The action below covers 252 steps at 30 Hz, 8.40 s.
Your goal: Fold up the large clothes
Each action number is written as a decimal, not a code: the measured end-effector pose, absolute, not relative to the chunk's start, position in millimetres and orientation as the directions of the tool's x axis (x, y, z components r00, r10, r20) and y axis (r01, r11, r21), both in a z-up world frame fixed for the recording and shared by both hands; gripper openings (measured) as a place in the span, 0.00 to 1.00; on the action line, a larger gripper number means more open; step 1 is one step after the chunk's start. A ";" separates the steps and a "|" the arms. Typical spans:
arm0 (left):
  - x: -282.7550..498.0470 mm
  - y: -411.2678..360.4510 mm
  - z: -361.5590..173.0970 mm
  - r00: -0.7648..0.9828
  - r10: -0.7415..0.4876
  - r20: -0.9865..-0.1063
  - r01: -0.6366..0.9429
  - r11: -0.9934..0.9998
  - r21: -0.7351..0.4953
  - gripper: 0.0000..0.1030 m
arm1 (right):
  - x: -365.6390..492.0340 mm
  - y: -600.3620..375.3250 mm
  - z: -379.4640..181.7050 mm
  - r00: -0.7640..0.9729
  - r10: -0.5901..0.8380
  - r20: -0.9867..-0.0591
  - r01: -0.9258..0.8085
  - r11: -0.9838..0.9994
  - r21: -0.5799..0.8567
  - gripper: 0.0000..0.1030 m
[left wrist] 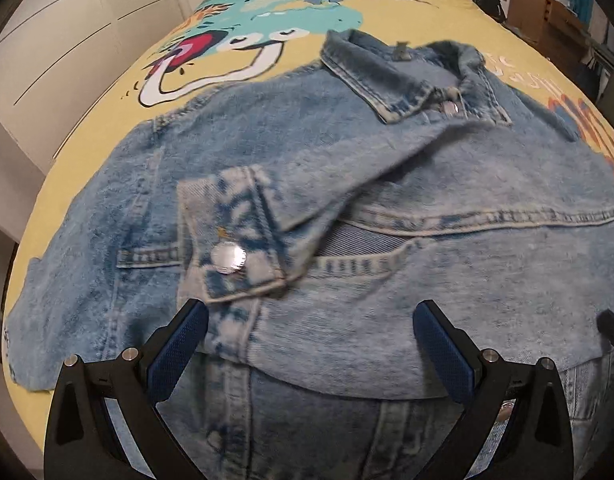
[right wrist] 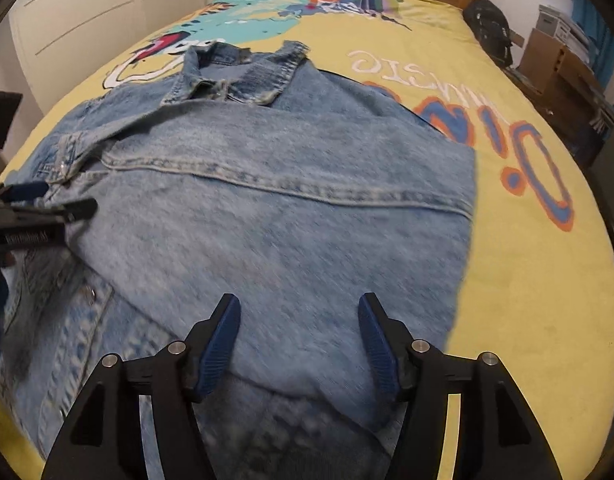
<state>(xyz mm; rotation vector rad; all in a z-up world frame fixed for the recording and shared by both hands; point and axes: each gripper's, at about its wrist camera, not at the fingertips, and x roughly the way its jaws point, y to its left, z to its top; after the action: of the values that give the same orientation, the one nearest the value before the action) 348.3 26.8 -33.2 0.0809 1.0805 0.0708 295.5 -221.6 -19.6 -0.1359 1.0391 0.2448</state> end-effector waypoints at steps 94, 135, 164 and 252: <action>78.7 390.0 65.4 0.628 0.054 -0.777 -0.564 0.720 -0.405 0.99 | 108.8 -193.6 60.7 0.553 0.104 -0.826 -0.220 0.975 -0.025 0.63; 59.4 505.1 -27.5 0.778 -0.113 -0.618 -0.571 0.283 -0.770 0.42 | 99.9 -210.0 13.9 0.435 -0.023 -0.900 -0.154 0.983 -0.099 0.63; 84.5 493.7 -5.0 0.705 -0.052 -0.707 -0.647 0.361 -0.672 0.05 | 99.2 -216.0 -8.4 0.416 0.028 -0.909 -0.160 0.986 -0.043 0.63; 317.9 -19.3 113.8 0.513 -0.586 -0.628 0.122 0.773 -0.622 0.04 | 87.6 -351.4 7.0 0.508 0.064 -0.859 0.082 0.989 0.122 0.63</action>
<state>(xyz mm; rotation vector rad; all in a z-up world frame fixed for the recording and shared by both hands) 317.9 -19.3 113.8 -0.5528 0.9449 -0.4522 87.6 -351.4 7.0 0.1537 1.0385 -0.0111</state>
